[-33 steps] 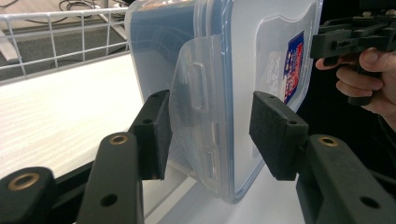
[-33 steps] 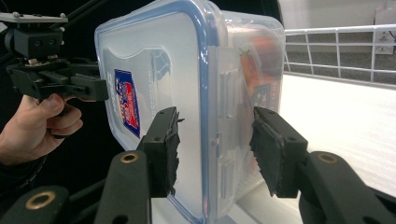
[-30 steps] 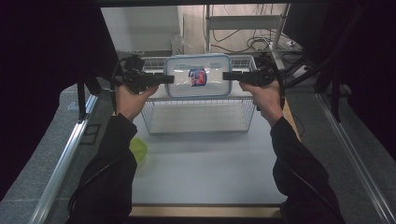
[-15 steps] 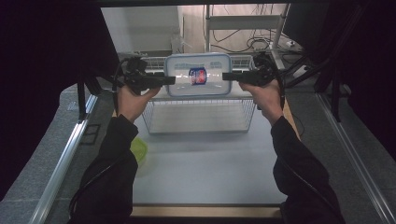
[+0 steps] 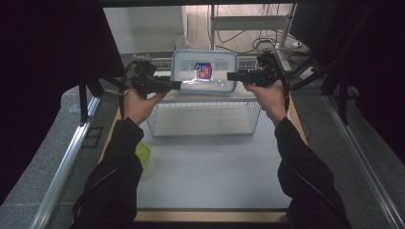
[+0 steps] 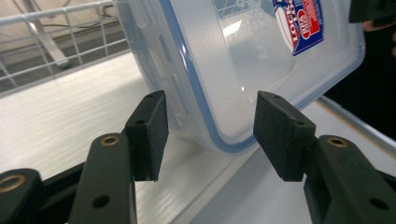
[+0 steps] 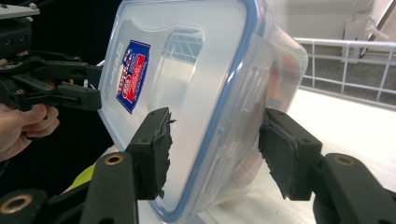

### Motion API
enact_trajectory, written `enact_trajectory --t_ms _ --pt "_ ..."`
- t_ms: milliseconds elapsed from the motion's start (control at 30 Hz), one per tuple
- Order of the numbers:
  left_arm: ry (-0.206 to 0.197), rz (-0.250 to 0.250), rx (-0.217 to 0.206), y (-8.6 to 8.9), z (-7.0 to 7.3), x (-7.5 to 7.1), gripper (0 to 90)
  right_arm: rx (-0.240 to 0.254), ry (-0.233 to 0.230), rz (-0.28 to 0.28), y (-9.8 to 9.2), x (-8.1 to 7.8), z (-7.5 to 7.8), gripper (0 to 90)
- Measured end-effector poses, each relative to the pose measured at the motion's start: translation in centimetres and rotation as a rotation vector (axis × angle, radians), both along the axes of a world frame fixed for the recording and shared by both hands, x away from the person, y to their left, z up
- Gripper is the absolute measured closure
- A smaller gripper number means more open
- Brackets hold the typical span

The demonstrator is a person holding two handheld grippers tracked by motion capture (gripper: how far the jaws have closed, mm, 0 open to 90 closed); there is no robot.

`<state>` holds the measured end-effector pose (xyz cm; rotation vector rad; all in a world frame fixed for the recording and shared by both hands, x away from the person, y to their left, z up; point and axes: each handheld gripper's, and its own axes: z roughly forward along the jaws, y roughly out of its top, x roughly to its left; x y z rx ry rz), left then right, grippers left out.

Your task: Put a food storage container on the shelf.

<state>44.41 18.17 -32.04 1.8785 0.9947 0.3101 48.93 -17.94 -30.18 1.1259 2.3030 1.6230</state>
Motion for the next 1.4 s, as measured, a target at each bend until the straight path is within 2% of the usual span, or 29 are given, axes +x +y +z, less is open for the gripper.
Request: enact_trajectory --t_ms 100,133,200,300,433,533,567,667,733,800,867,933,967,1033,1067,1200,1400 --pt "-0.007 0.003 -0.009 0.0 0.0 0.1 44.8 -0.006 -0.010 -0.013 0.1 -0.1 0.1 44.2" --pt "-0.009 0.001 -0.018 0.0 0.0 0.1 44.2 -0.010 -0.028 -0.032 0.1 -0.2 0.1 44.8" --pt "-0.008 0.007 -0.045 0.1 0.0 0.2 43.0 -0.047 -0.065 -0.074 0.2 -0.4 0.4 45.7" --pt "-0.007 0.015 -0.087 0.5 0.0 0.4 42.7 -0.054 -0.074 -0.063 0.5 -0.3 0.5 45.8" --pt "-0.015 0.046 -0.129 0.8 0.3 0.5 43.1 -0.099 -0.086 -0.067 1.1 -0.4 0.2 47.5" --pt "-0.030 0.056 -0.102 0.7 0.5 0.5 41.5 -0.109 -0.083 -0.062 1.4 -0.4 -0.1 48.8" --pt "-0.061 0.061 -0.073 0.6 0.6 0.2 41.5 -0.114 -0.089 -0.063 1.4 -0.4 -0.1 49.1" --pt "-0.115 0.039 -0.054 0.4 0.8 -0.8 43.1 -0.123 -0.094 -0.057 1.3 -0.6 -0.2 51.9" --pt "-0.133 0.027 -0.033 0.3 0.8 -1.7 47.6 -0.119 -0.098 -0.048 1.1 -0.9 -0.2 55.6" --pt "-0.142 0.022 -0.007 0.3 0.5 -2.6 55.4 -0.125 -0.105 -0.031 0.9 -1.4 -0.3 63.2" --pt "-0.119 0.001 0.000 0.3 0.0 -3.1 67.7 -0.140 -0.120 -0.015 0.8 -2.0 -0.5 71.6" --pt "-0.093 -0.036 -0.002 0.3 -0.7 -3.1 76.9 -0.163 -0.126 0.003 1.0 -2.3 -1.0 79.9" --pt "-0.082 -0.038 0.007 0.1 -1.1 -3.1 79.7 -0.172 -0.131 0.011 1.2 -2.4 -1.3 83.3" --pt "-0.064 -0.046 0.018 -0.3 -1.6 -2.8 82.3 -0.188 -0.134 0.021 1.7 -2.5 -1.8 87.2" --pt "-0.068 -0.049 0.025 -0.4 -1.7 -2.6 82.6 -0.194 -0.136 0.021 1.9 -2.4 -2.0 88.2" --pt "-0.061 -0.013 0.053 -0.8 -1.9 -1.8 83.5 -0.202 -0.139 0.014 2.5 -2.2 -2.5 88.7" --pt "-0.044 0.023 0.064 -1.2 -1.9 -0.6 82.6 -0.187 -0.136 -0.012 3.0 -1.7 -2.8 88.9"
